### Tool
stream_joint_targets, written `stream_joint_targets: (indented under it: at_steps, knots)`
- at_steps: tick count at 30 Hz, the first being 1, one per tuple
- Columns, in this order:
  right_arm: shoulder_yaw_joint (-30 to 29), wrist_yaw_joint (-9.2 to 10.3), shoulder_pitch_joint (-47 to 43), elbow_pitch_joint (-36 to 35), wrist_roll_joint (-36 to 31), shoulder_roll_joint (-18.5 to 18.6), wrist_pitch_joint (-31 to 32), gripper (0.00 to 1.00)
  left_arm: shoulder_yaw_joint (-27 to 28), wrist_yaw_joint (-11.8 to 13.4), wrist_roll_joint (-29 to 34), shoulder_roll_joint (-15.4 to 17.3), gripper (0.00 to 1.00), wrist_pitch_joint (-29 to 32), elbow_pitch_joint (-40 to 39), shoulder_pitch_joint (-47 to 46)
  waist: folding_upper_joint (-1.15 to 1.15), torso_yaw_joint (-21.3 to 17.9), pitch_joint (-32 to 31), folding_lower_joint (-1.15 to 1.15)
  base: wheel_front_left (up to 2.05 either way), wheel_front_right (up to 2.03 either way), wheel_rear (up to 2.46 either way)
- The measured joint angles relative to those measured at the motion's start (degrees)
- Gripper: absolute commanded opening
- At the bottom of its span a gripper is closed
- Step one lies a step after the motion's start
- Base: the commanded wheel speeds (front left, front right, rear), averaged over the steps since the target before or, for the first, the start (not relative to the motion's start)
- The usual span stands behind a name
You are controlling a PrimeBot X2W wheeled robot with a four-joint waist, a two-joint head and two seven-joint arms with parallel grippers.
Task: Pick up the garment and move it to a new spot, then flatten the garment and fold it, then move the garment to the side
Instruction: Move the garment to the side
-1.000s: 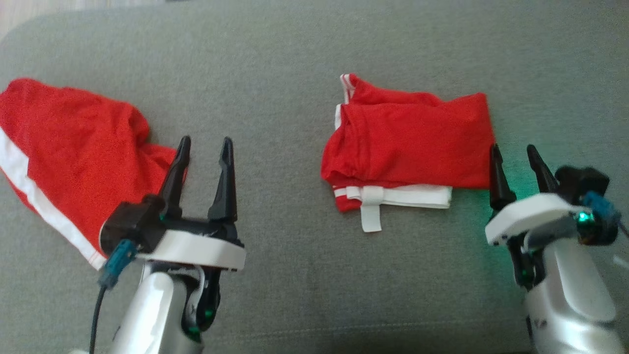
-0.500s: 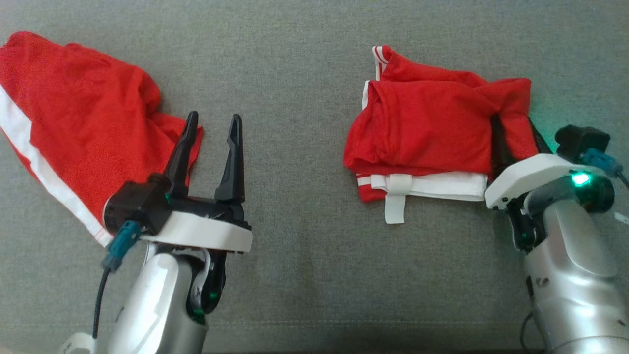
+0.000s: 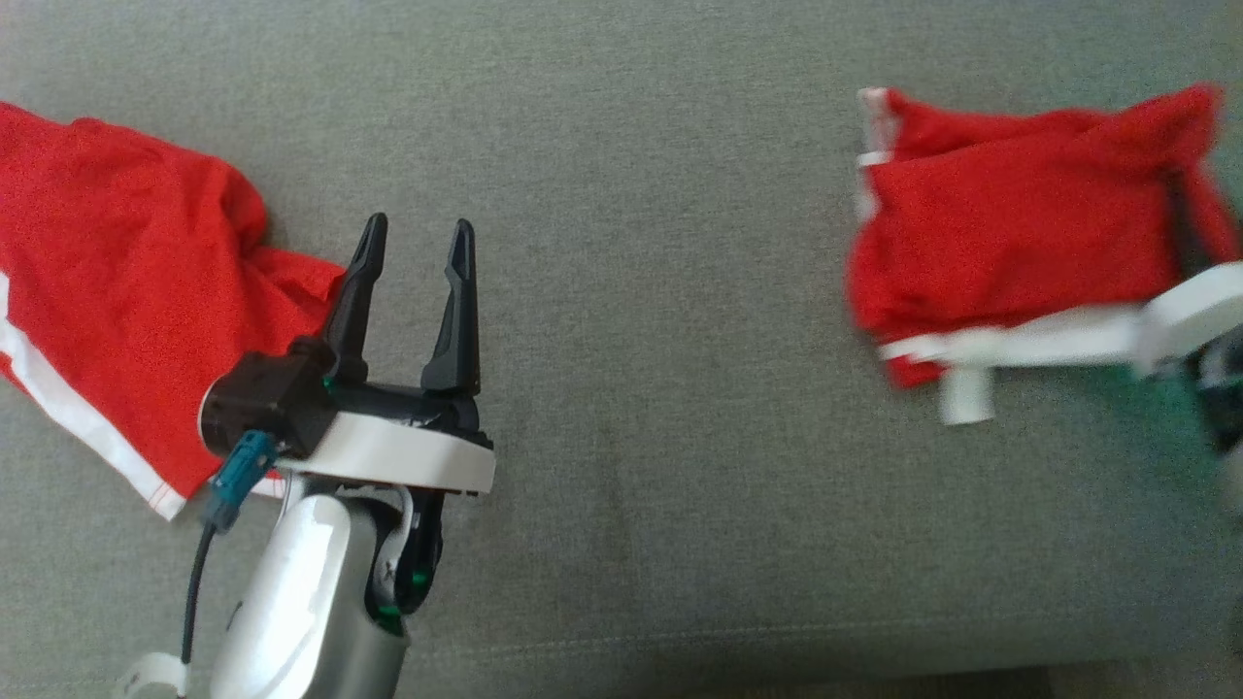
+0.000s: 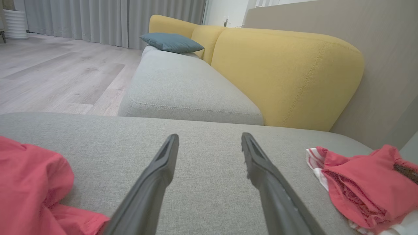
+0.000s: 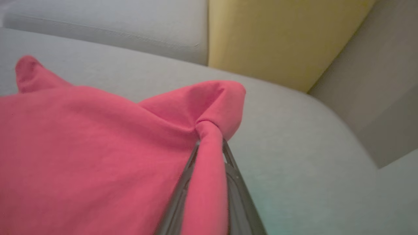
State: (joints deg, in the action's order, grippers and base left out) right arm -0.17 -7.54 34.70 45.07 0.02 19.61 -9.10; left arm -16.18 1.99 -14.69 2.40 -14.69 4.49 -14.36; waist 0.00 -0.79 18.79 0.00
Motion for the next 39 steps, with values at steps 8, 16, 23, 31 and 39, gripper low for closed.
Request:
stream_joint_targets:
  at_steps: [8,16,23,31,39]
  knots:
    - [-4.17,0.0,4.91,1.86,-4.63,11.56,-0.48,0.0,-0.19,-0.01,-0.21,0.0,1.0,0.0,-0.01,-0.15,0.0,0.41,0.52,0.0,0.0,0.0,0.0]
    - [-5.71,0.0,4.99,2.12,-5.55,11.88,-1.59,0.0,-0.1,-0.01,-0.6,0.0,1.0,0.0,-0.13,-0.15,0.0,1.65,0.91,0.0,0.0,0.0,0.0]
    - [-6.64,0.0,5.0,2.12,-5.08,11.54,-2.12,0.37,0.0,-0.01,-0.6,0.0,1.0,0.0,-0.14,-0.11,0.0,1.79,0.68,0.0,0.0,0.0,0.0]
    - [-7.24,0.0,5.0,1.44,-2.96,9.51,-3.26,1.0,0.14,-0.04,-0.59,0.0,1.0,0.0,0.03,-0.02,0.0,1.12,-0.43,0.0,0.0,0.0,0.0]
    - [-5.63,0.0,4.58,-4.72,-0.67,3.76,-4.94,1.0,0.41,-0.07,-0.6,0.0,1.0,0.0,0.57,0.34,0.0,0.62,-3.48,0.0,0.0,0.0,0.0]
